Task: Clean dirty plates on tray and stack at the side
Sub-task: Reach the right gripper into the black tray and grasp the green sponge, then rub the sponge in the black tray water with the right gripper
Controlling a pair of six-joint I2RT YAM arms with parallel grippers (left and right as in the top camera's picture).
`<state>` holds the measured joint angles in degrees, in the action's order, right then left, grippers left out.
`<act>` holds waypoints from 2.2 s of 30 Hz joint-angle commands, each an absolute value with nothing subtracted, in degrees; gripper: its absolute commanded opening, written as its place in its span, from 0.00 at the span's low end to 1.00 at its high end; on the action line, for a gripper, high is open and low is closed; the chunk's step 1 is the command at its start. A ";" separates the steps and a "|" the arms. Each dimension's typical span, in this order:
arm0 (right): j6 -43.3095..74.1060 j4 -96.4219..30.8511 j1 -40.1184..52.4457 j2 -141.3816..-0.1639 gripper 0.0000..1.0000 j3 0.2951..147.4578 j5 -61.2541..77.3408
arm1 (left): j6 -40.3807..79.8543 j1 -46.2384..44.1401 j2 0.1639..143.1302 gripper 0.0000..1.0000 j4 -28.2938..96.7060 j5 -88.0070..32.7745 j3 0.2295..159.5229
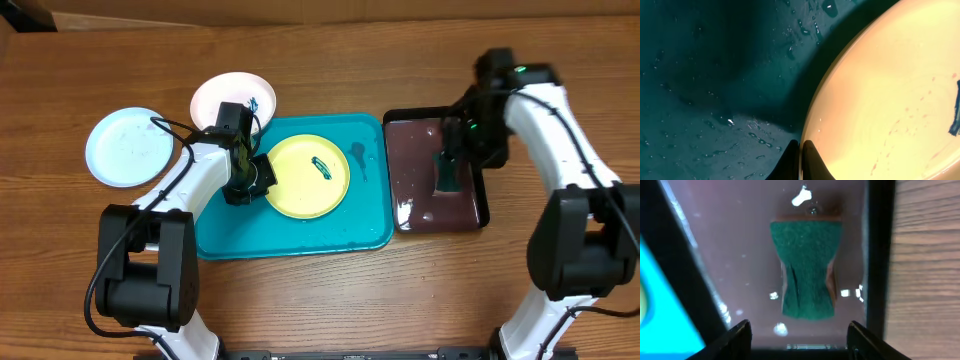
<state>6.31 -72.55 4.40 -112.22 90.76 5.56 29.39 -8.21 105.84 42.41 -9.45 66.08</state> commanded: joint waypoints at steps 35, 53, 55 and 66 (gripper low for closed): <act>8.56 -60.66 8.67 -110.59 0.70 78.00 1.54 | 26.76 -8.32 105.08 0.06 43.92 -9.96 66.81; 8.80 -52.05 8.73 -110.67 0.12 74.67 8.16 | 25.67 -8.32 105.08 0.05 44.53 -9.91 66.81; 8.80 -52.53 8.73 -110.67 0.50 75.90 9.80 | 25.65 -8.32 105.08 0.06 44.62 -9.91 66.81; 8.80 -51.00 8.73 -110.69 0.63 77.19 3.03 | 25.26 -8.32 105.08 0.06 45.15 -9.93 66.81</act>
<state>8.93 -51.77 8.67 -112.20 75.90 4.91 26.57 -8.21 105.84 44.86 -9.67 66.15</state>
